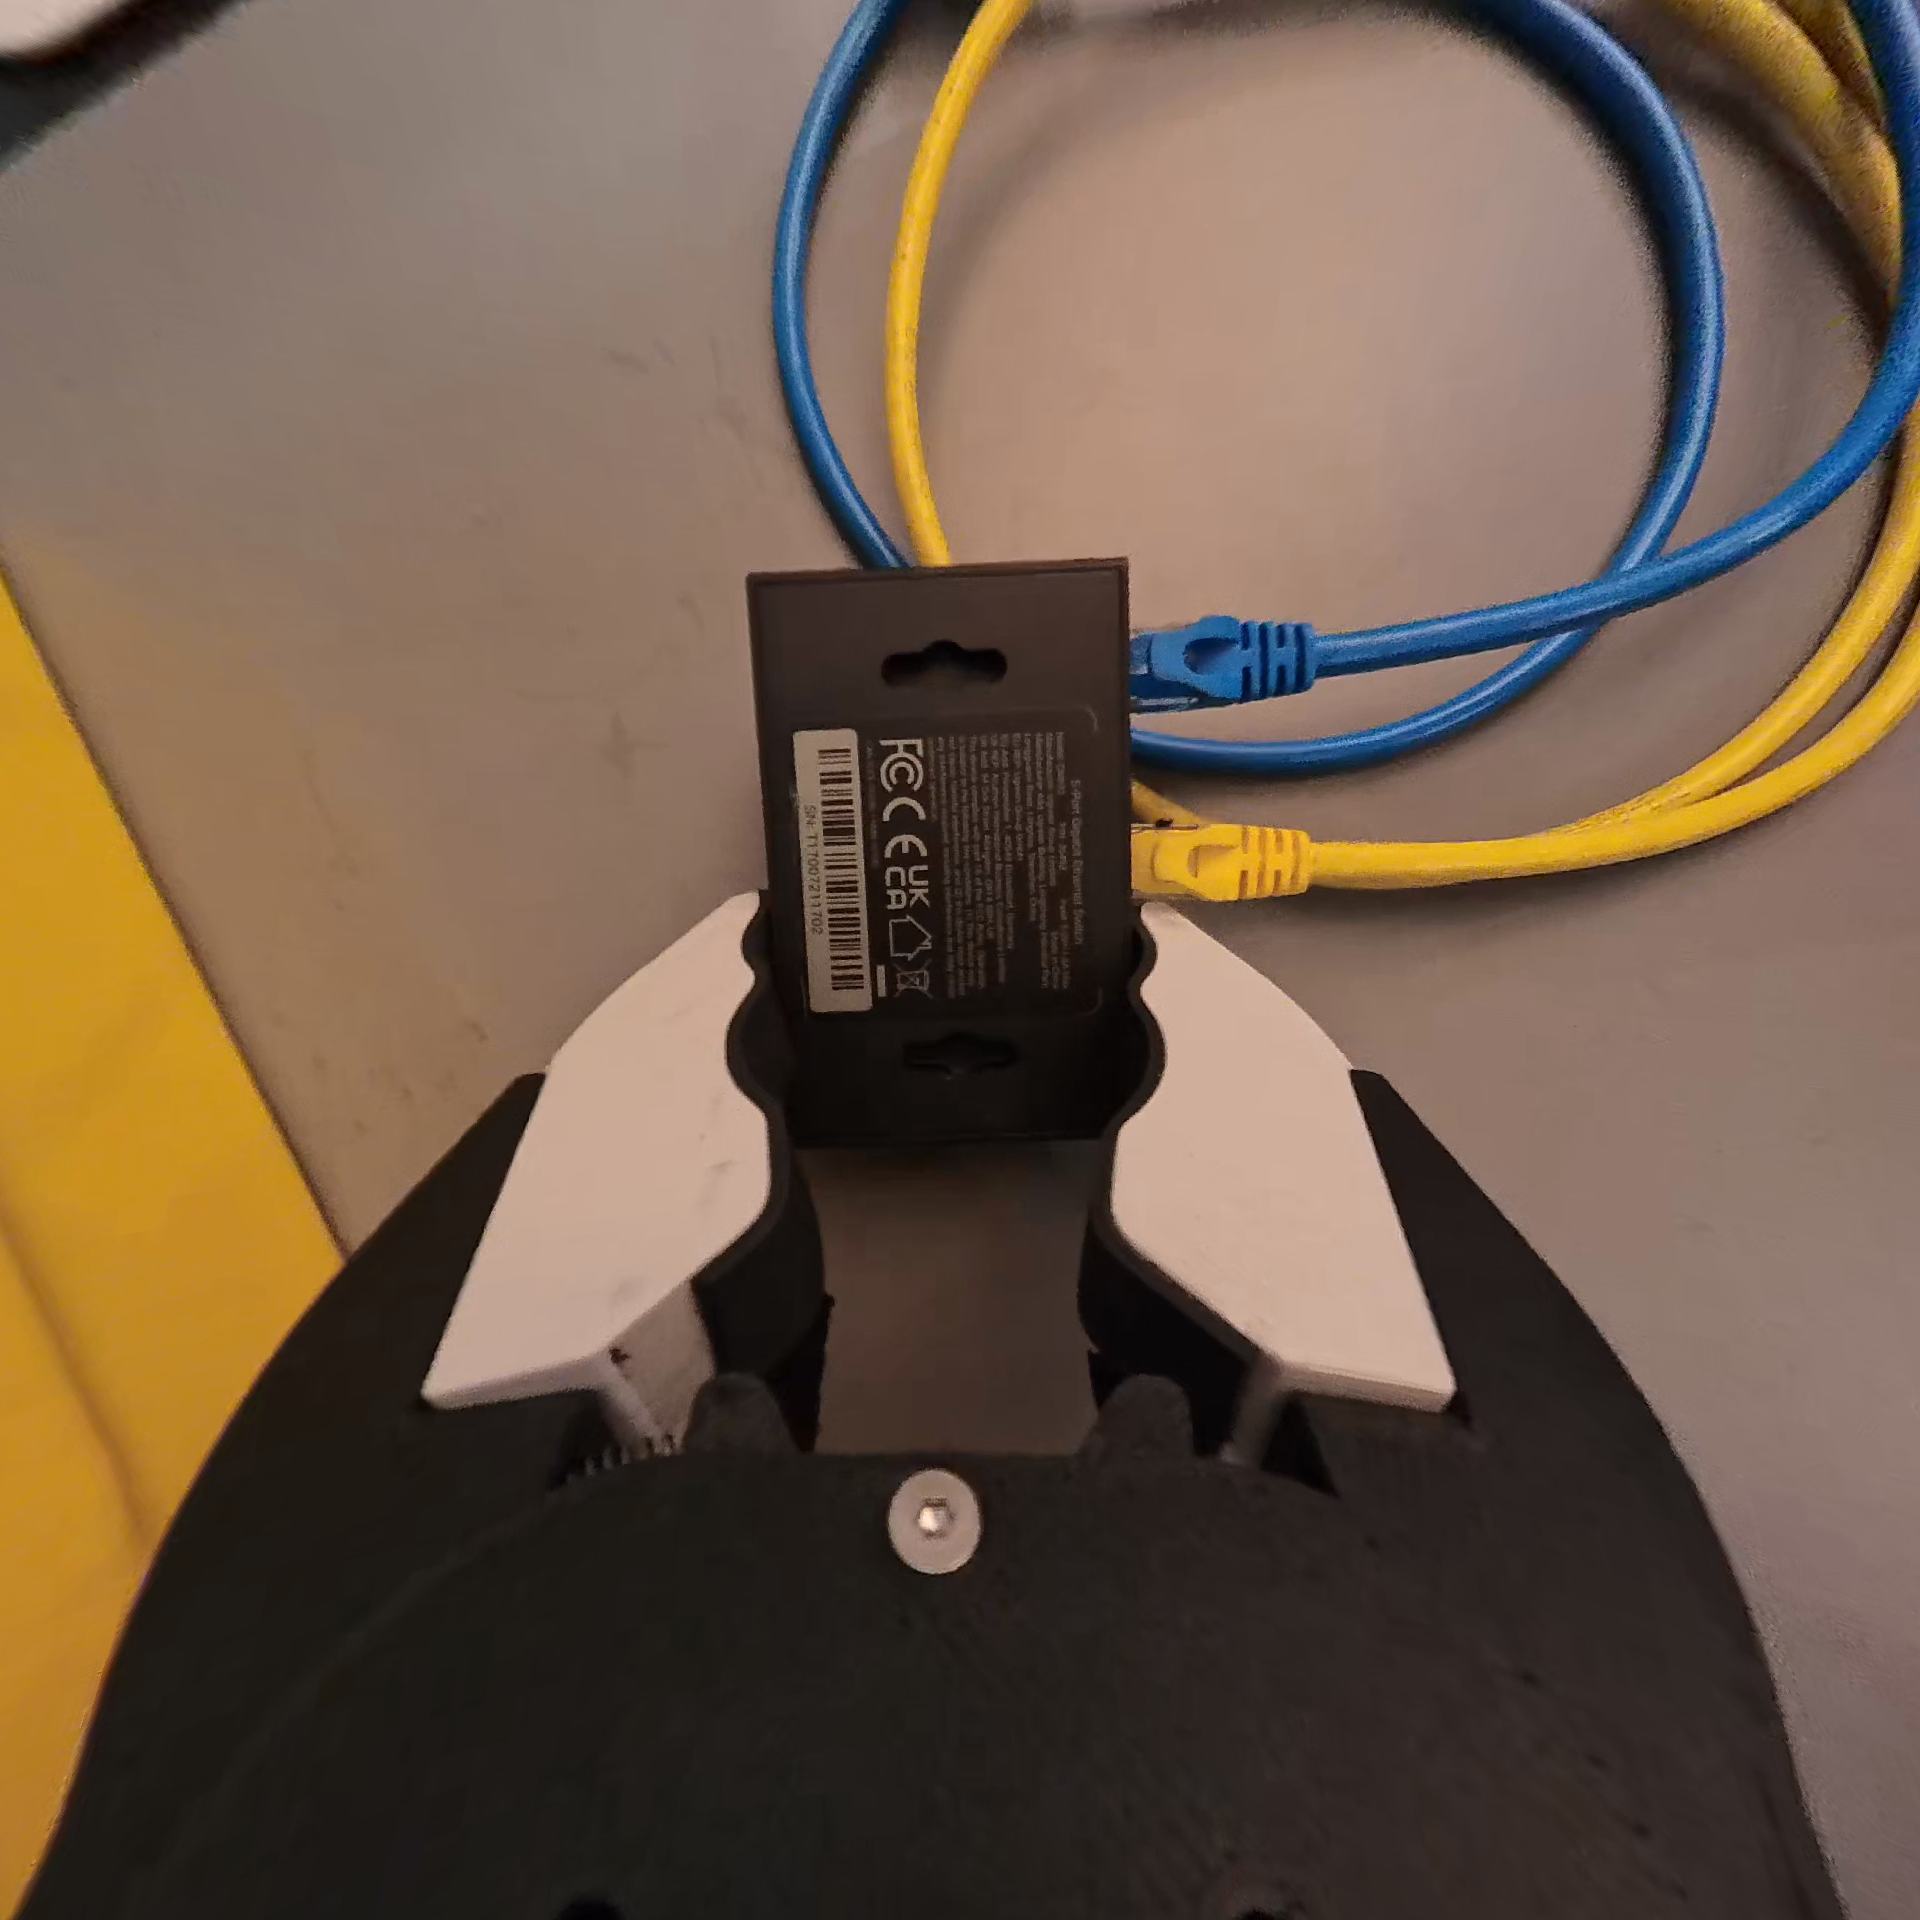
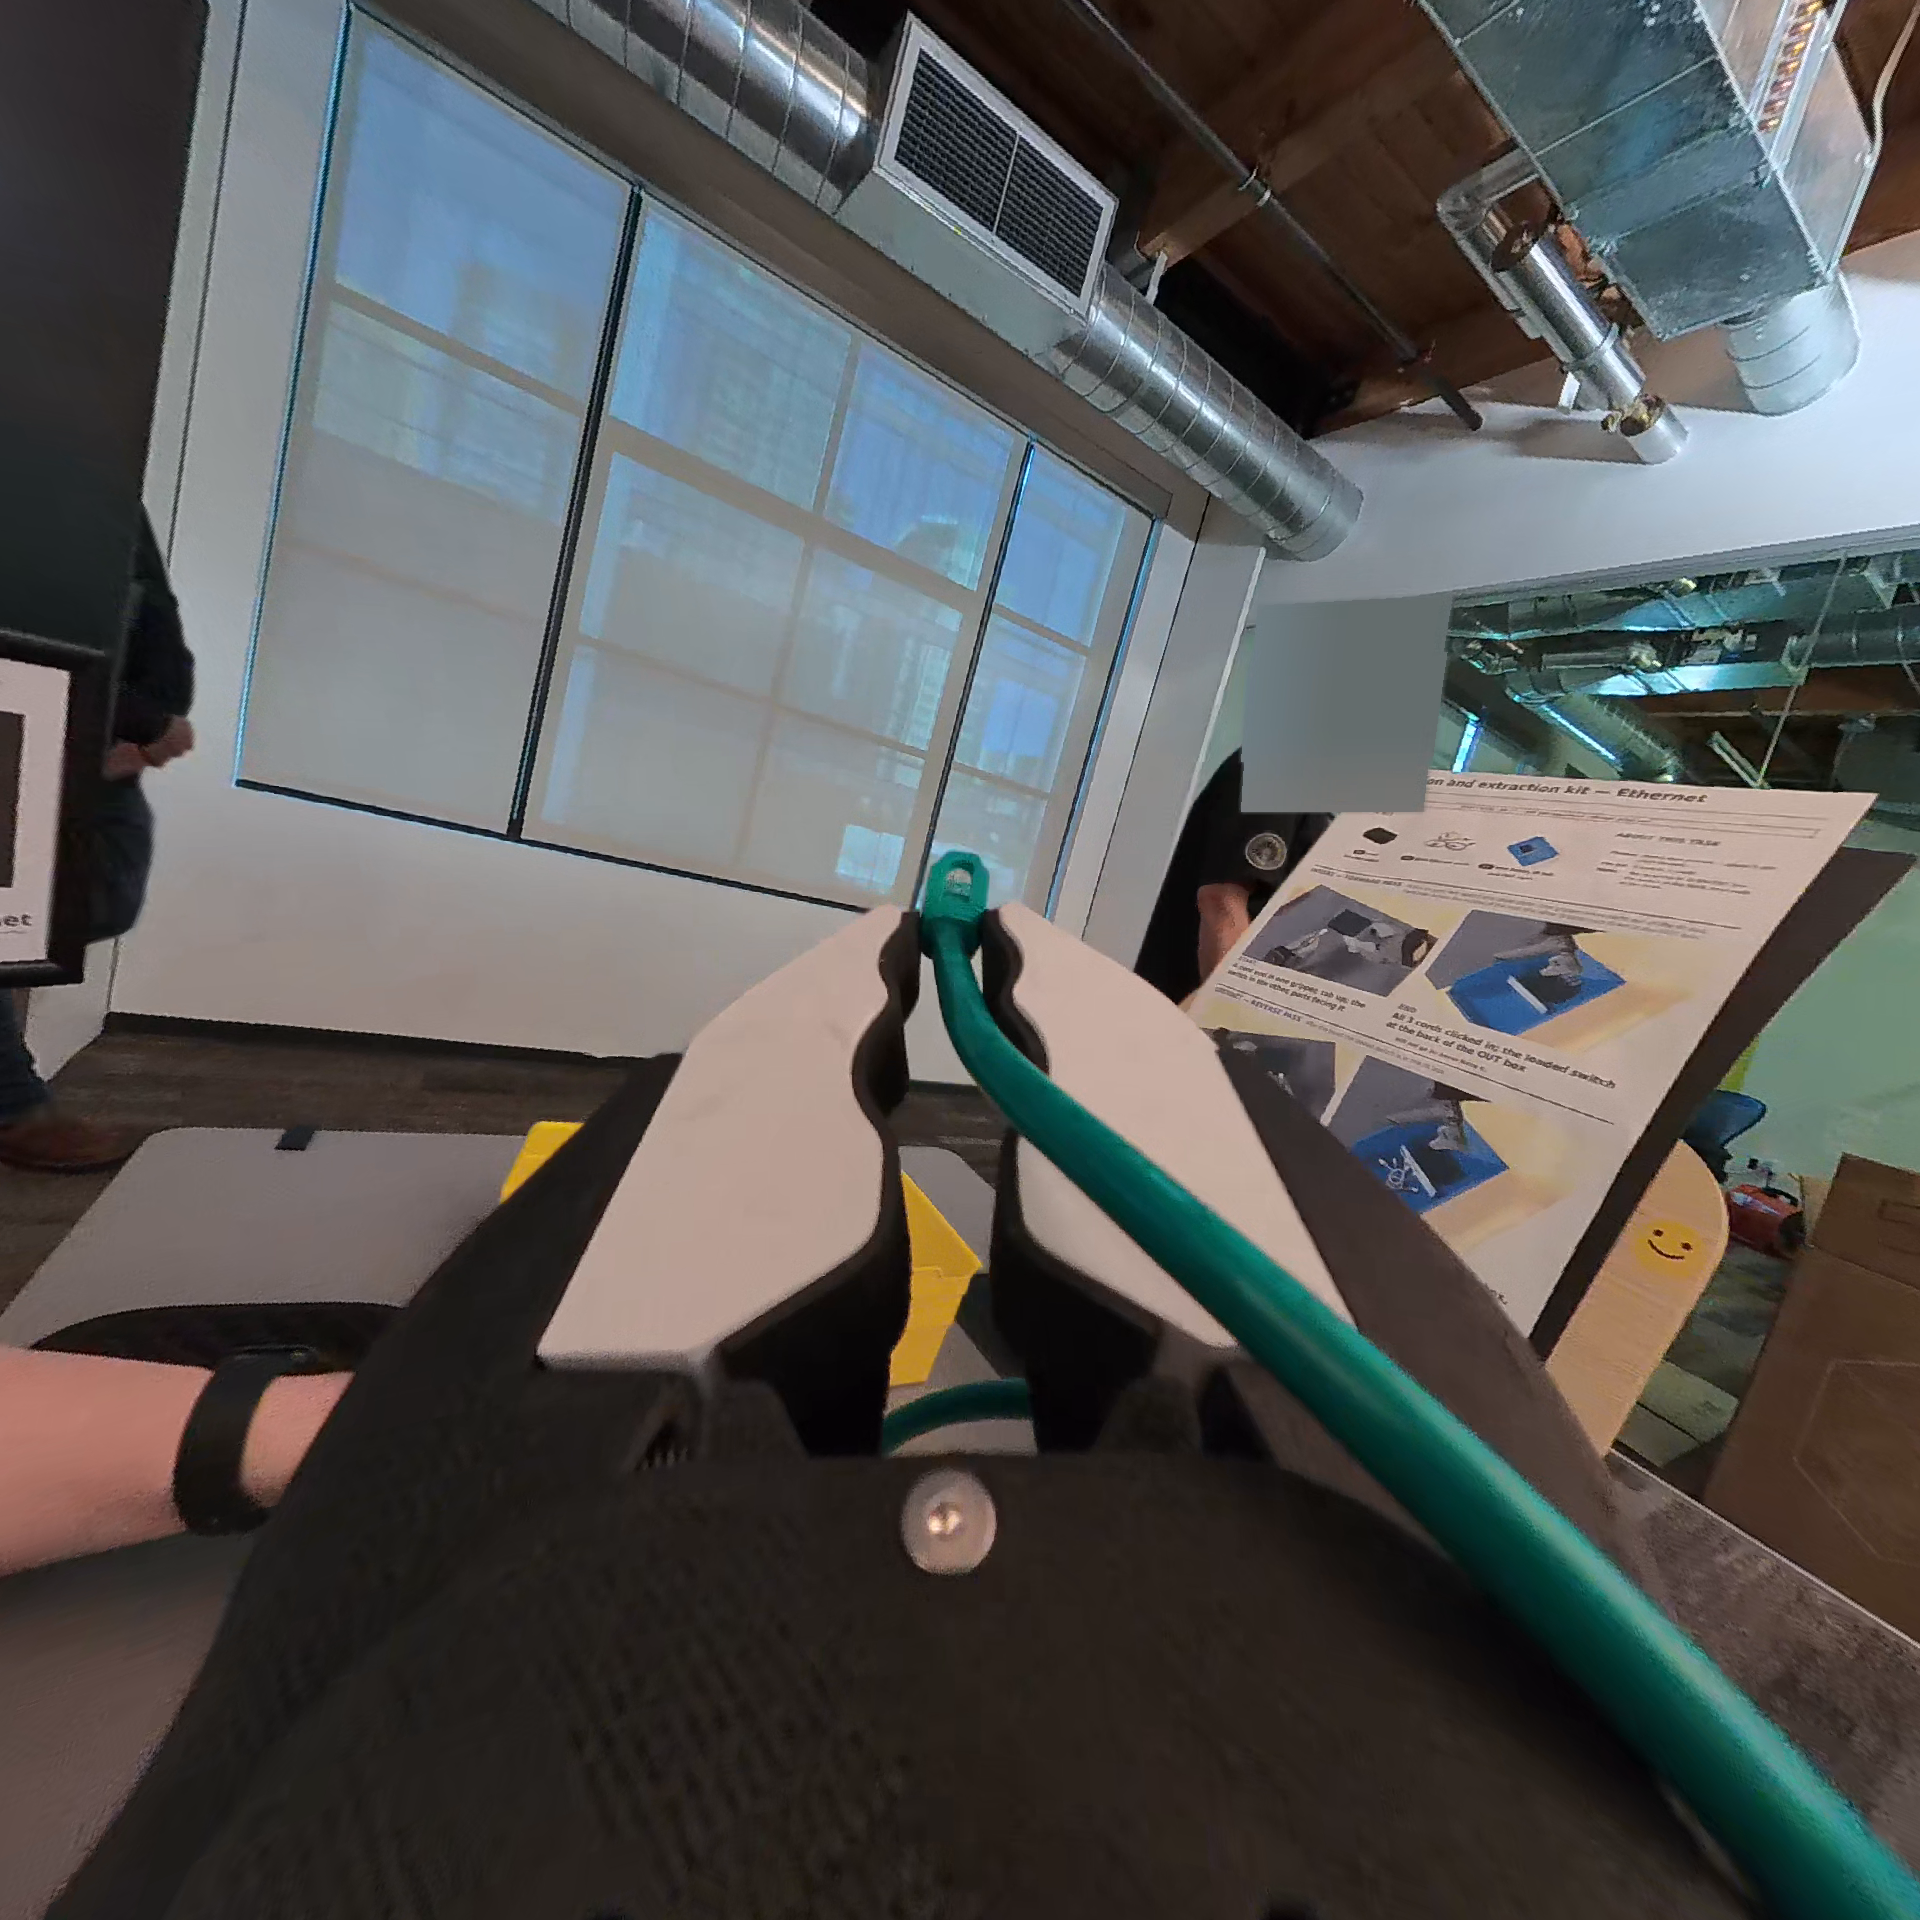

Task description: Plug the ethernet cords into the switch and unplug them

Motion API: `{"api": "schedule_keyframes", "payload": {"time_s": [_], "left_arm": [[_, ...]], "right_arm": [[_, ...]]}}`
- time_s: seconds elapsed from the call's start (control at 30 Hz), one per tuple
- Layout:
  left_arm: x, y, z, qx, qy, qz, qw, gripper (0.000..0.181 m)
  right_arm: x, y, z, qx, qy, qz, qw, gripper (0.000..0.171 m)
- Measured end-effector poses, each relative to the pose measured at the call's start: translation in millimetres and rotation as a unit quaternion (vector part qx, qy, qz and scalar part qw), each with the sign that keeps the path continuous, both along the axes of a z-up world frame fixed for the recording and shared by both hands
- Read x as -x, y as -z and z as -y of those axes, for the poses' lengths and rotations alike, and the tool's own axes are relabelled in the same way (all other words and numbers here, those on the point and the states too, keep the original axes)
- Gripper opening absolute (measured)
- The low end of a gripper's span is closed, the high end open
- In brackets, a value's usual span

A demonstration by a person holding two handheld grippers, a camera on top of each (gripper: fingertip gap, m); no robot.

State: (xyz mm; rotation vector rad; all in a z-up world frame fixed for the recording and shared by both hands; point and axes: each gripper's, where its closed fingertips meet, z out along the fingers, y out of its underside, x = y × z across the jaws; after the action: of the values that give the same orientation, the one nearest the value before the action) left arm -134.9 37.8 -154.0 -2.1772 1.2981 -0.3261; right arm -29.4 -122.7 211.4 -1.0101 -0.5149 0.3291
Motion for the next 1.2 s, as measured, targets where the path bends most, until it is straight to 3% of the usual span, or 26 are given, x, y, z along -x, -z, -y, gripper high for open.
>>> {"api": "schedule_keyframes", "payload": {"time_s": [0.23,0.4,0.57,0.8,1.0,1.2], "left_arm": [[-9,-79,-12,-0.202,0.034,0.009,0.979,0.060],[-20,-165,-9,-0.382,0.071,0.020,0.921,0.060],[-19,-248,0,-0.477,0.088,0.099,0.869,0.060],[12,-317,-9,-0.441,0.075,0.228,0.865,0.060],[41,-332,-16,-0.328,0.094,0.375,0.862,0.060],[64,-340,-27,-0.299,0.089,0.419,0.852,0.060]], "right_arm": [[-11,5,-7,0.007,0.034,0.004,0.999,0.012],[-19,6,-8,-0.008,0.087,0.022,0.996,0.012],[-28,3,-1,-0.043,0.164,0.074,0.983,0.012],[-20,8,-3,-0.089,0.188,0.113,0.972,0.012],[-19,10,-3,-0.140,0.216,0.132,0.957,0.012],[-15,14,-9,-0.092,0.176,0.121,0.973,0.012]]}}
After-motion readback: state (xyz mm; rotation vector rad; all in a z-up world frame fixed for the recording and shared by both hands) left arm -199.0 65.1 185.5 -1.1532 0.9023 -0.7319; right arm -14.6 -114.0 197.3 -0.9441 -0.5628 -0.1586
